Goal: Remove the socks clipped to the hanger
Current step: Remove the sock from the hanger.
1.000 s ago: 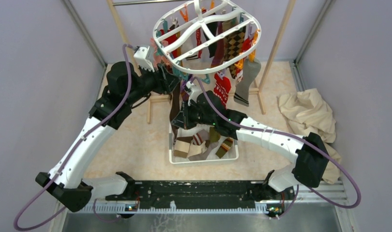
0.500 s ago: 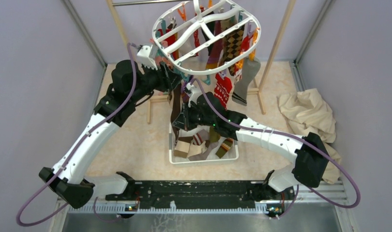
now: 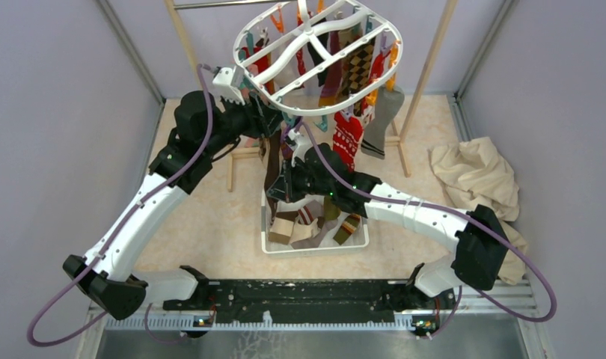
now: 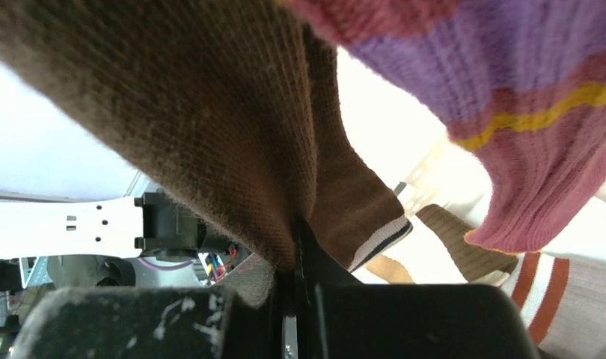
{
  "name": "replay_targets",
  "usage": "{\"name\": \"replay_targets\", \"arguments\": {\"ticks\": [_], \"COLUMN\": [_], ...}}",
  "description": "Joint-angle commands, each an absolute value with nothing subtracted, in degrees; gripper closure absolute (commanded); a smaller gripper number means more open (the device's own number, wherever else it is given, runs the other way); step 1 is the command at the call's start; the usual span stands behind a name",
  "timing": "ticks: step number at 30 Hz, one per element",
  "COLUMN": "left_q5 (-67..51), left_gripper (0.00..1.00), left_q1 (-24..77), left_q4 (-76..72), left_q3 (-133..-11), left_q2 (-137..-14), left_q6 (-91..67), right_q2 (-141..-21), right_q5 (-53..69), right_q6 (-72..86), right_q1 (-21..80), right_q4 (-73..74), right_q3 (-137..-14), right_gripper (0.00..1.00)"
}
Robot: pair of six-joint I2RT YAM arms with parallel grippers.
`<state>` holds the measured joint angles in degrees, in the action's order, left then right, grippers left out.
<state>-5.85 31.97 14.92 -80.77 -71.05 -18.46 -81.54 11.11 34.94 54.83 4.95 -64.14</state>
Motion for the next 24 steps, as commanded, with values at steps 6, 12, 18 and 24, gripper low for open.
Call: {"name": "replay_targets", "arguments": {"ticks": [6, 12, 18, 24], "left_q5": [-5.85, -5.69, -5.43, -5.94], "left_gripper": [0.42, 0.49, 0.66, 0.84], "left_q1": [31.54, 31.55, 31.53, 31.55], "left_q4": [8.82, 5.98, 5.25, 5.23], "left_q3": [-78.98, -76.36, -76.51, -76.78], "left_q2": [-69.29, -68.14, -68.11, -68.74], "left_q6": [-20.79, -22.04, -22.18, -22.41], "right_q2": [-81.21, -80.88, -80.73, -80.59], "right_q5": [12.83, 12.79, 12.92, 13.16], "right_q6": [34.37, 34.36, 34.28, 34.07], "right_q1": [54.76, 54.58, 54.40, 54.26], "right_q4": [3.14, 3.42, 3.38, 3.84], "right_q3": [-63.15, -62.88, -62.62, -62.75], "right_gripper": [1.00, 1.00, 1.00, 1.00]}}
